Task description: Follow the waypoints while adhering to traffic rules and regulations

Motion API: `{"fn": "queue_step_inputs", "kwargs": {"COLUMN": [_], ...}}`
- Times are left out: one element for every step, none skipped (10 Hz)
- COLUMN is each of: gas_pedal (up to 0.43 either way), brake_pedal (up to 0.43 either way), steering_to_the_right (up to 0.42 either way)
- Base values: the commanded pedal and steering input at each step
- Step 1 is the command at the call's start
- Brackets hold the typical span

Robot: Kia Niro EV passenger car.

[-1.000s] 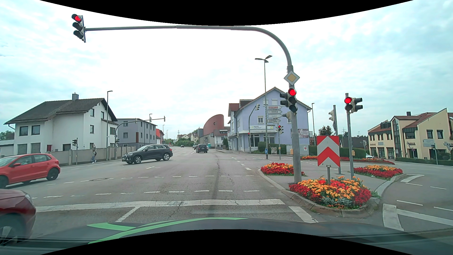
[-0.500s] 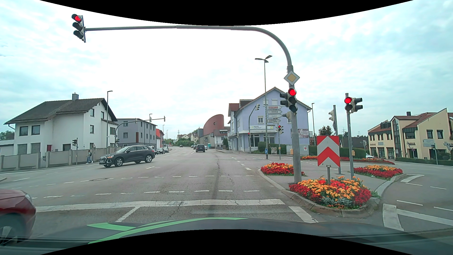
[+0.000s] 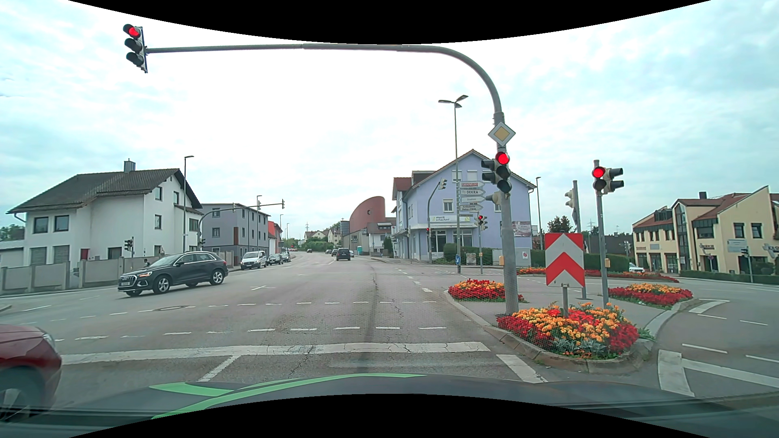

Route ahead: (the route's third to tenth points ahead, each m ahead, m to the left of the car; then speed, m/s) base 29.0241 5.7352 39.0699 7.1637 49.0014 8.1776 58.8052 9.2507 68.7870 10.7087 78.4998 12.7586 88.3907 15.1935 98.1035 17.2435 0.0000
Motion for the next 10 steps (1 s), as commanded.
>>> {"fn": "queue_step_inputs", "kwargs": {"gas_pedal": [0.000,0.000,0.000,0.000,0.000,0.000,0.000,0.000,0.000,0.000], "brake_pedal": [0.274,0.274,0.274,0.274,0.274,0.274,0.274,0.274,0.274,0.274], "steering_to_the_right": [0.005,0.005,0.005,0.005,0.005,0.004,0.005,0.005,0.005,0.005]}}
